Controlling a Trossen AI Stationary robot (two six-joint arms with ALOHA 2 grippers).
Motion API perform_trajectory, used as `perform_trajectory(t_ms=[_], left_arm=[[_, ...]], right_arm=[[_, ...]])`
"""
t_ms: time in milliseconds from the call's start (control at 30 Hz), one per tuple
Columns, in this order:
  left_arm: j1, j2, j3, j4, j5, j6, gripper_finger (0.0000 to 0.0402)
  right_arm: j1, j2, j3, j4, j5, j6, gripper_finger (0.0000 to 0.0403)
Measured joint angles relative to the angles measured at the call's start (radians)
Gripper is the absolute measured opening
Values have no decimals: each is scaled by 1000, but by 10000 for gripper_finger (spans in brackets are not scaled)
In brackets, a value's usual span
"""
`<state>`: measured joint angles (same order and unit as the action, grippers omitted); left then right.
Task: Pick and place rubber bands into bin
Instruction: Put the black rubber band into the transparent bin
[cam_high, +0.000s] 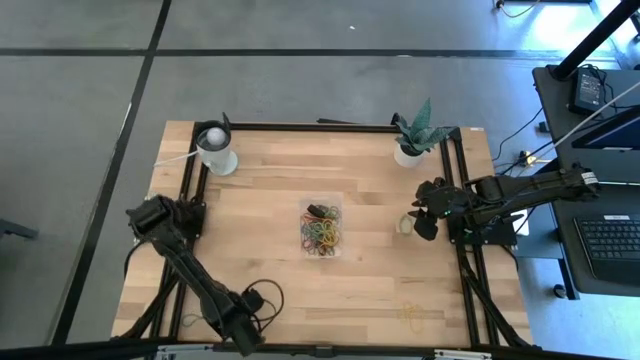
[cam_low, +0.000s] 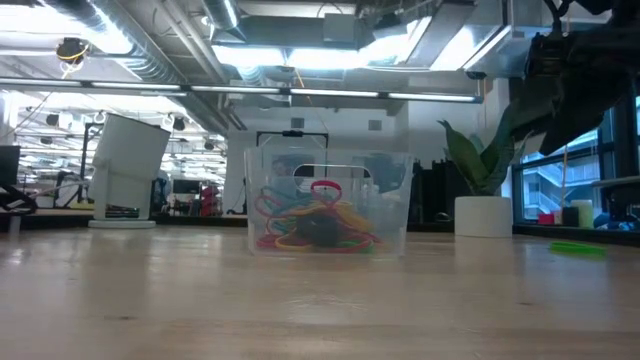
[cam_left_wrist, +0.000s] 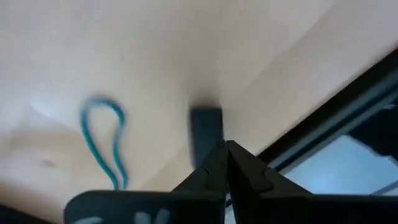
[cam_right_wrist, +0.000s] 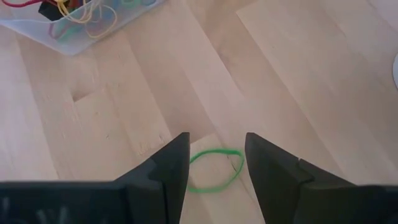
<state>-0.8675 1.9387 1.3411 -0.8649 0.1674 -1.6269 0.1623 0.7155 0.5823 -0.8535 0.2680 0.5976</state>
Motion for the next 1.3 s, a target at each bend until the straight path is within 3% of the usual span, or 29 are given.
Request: perform_trajectory(t_ms=[200,367,567,733,933,1133,1300], left_arm=[[45,-136,1,-115,-169,66,1],[91,-199,1,-207,-144,144,2],[90,-185,1,-212,-141,137,14],[80,-169,1,-211,-129,-11,69],[54,-152,1,-184,-81,-176,166],[4,-106,1,-101,-84,-207,250],[-37,-25,0,-23,-86,-152,271]], right_arm=[[0,0,0,36,0,1,159],[0,0,0,60,0,2,159],[0,0,0,60,0,3,159],[0,1,0,60,0,-1,159],[0,2,0,59,1,-3,159],[0,2,0,58,25,-7,159],[0,2,0,57,57,-8,159]])
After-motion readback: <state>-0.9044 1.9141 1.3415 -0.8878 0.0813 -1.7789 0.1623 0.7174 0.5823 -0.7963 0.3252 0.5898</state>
